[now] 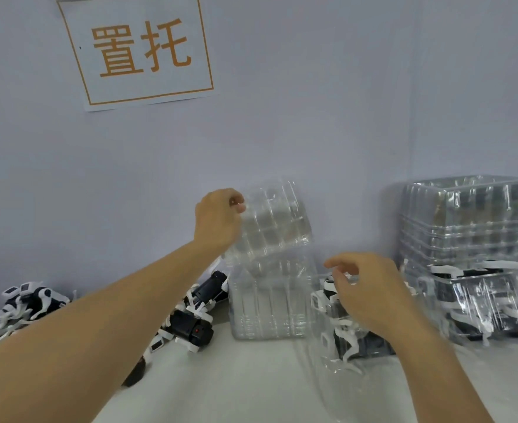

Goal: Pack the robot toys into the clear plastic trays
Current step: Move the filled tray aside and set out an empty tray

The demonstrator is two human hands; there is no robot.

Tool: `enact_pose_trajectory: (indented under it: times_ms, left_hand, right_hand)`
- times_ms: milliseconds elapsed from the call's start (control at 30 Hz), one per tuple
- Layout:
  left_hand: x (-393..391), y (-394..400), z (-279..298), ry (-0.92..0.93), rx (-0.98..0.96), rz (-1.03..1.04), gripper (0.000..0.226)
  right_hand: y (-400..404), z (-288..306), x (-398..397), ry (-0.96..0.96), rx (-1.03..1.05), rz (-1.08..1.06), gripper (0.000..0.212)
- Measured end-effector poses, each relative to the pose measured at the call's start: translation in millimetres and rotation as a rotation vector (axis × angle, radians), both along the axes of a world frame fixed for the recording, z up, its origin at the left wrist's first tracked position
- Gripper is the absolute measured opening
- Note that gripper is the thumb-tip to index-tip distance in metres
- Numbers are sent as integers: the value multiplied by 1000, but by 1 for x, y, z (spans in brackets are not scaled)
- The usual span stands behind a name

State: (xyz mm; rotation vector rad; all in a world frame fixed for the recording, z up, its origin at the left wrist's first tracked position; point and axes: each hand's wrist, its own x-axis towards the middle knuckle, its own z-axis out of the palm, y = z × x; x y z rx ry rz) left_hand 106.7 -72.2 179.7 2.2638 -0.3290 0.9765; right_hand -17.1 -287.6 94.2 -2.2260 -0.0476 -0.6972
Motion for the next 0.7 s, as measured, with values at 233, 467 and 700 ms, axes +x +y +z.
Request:
enact_pose_trajectory:
  times_ms: [233,467,700]
  left_hand:
    - [-41,17,-11,-138,-348,-41,9]
    - [-88,34,-19,-125,-656,-114,14]
    - [-152,78,-55,-18,-633,-249,28]
  right_hand:
    - [-1,-1,-2,88,-54,1,21]
    - [7,6,-8,94,-78,8,22]
    - [36,24,-14,-118,38,105,24]
